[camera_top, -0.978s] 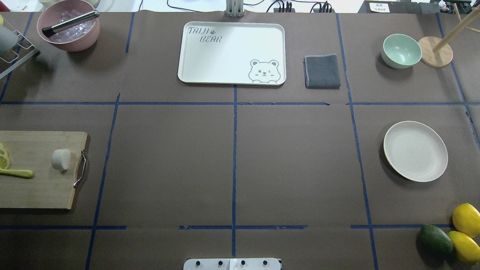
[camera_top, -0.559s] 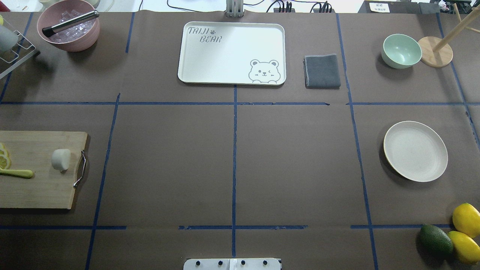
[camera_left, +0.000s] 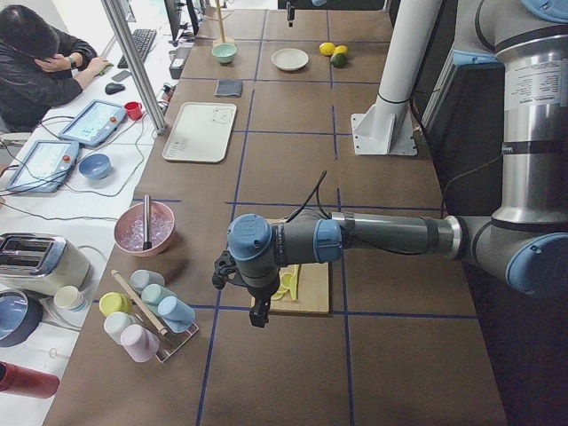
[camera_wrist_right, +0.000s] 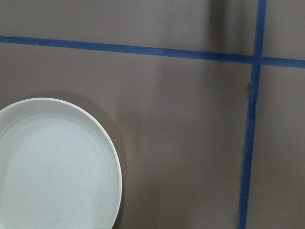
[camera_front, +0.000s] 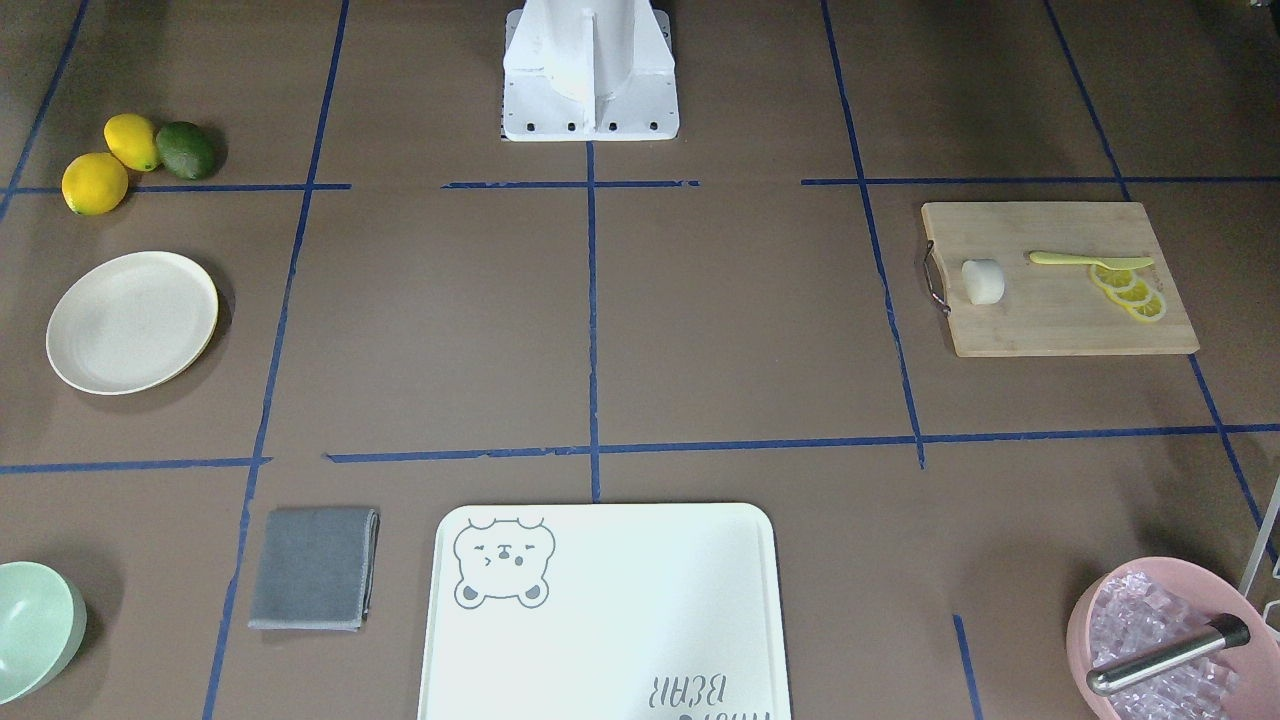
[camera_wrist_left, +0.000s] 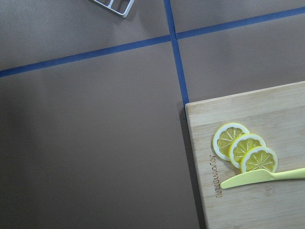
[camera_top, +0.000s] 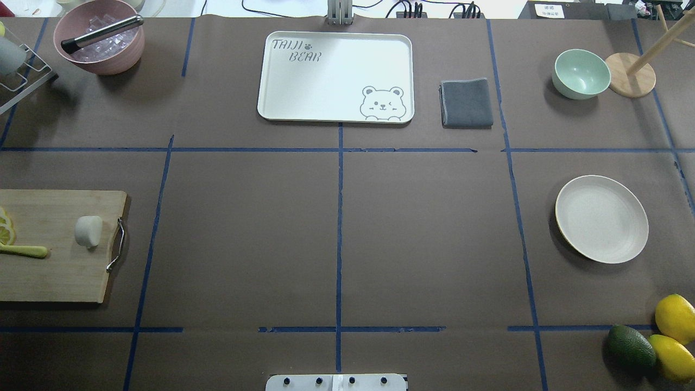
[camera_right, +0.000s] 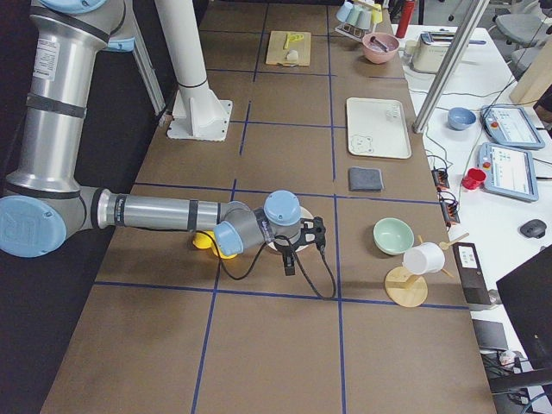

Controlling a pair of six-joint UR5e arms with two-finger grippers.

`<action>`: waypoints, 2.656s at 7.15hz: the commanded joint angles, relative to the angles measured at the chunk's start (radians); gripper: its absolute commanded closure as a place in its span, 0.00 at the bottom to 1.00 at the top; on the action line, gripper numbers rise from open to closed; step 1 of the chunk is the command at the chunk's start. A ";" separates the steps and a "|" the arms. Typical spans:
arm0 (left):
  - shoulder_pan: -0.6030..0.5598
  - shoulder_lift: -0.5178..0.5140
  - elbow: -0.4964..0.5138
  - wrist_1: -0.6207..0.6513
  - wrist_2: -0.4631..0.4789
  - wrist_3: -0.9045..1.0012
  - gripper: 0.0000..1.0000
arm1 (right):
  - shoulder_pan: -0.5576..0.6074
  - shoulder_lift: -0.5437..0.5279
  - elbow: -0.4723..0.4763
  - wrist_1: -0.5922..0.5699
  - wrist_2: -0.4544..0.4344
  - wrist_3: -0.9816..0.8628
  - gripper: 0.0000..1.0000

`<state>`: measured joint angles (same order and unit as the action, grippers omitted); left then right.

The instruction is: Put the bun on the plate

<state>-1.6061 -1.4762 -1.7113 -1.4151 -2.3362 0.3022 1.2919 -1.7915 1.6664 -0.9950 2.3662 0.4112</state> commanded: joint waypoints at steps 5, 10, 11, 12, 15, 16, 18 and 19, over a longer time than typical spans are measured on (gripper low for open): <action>0.000 -0.001 0.001 -0.001 0.000 0.000 0.00 | -0.209 0.052 -0.086 0.182 -0.081 0.202 0.11; 0.000 0.001 -0.001 -0.001 0.000 0.000 0.00 | -0.215 0.086 -0.134 0.185 -0.067 0.212 0.77; 0.000 0.001 -0.001 -0.001 0.000 0.000 0.00 | -0.215 0.087 -0.131 0.187 -0.064 0.212 0.97; 0.000 0.001 -0.001 -0.001 -0.002 0.000 0.00 | -0.215 0.087 -0.131 0.187 -0.064 0.212 0.98; 0.000 -0.001 -0.002 -0.002 -0.002 0.000 0.00 | -0.215 0.131 -0.067 0.185 -0.047 0.361 1.00; 0.000 -0.003 -0.002 -0.002 -0.002 0.000 0.00 | -0.215 0.179 -0.066 0.185 -0.021 0.456 1.00; 0.000 -0.003 -0.001 -0.002 -0.002 0.002 0.00 | -0.302 0.292 -0.066 0.185 -0.048 0.625 1.00; 0.002 -0.003 -0.001 -0.002 -0.002 0.002 0.00 | -0.383 0.361 -0.068 0.184 -0.127 0.694 1.00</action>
<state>-1.6057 -1.4787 -1.7126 -1.4174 -2.3378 0.3032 0.9902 -1.5070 1.5990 -0.8103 2.3043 1.0116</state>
